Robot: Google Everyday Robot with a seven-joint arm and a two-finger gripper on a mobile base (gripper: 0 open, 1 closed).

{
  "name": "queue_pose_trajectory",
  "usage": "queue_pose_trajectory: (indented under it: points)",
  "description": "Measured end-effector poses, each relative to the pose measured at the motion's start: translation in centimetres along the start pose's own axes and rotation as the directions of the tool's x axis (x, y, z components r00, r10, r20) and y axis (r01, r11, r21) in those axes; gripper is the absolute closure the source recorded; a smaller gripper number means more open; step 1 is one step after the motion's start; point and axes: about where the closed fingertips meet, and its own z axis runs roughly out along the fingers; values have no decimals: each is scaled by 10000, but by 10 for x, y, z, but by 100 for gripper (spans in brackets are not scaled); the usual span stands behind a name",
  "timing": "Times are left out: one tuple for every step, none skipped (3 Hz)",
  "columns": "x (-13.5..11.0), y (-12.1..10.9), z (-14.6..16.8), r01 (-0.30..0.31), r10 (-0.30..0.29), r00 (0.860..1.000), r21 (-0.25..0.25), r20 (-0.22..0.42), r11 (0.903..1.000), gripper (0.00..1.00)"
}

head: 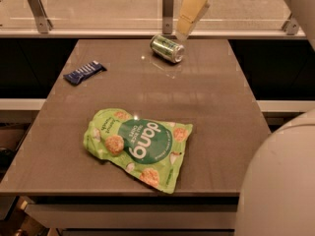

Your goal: Place green can upright

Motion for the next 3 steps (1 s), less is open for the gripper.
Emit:
queue_pose_trajectory:
  points:
    - [-9,0,13,80,-82,9998,-97,-156,9999,0]
    - [-25,4,32,277,-286,9992,-317,-285,9991,0]
    - [-41,1,52,369,-385,9988,-546,-291,9978,0]
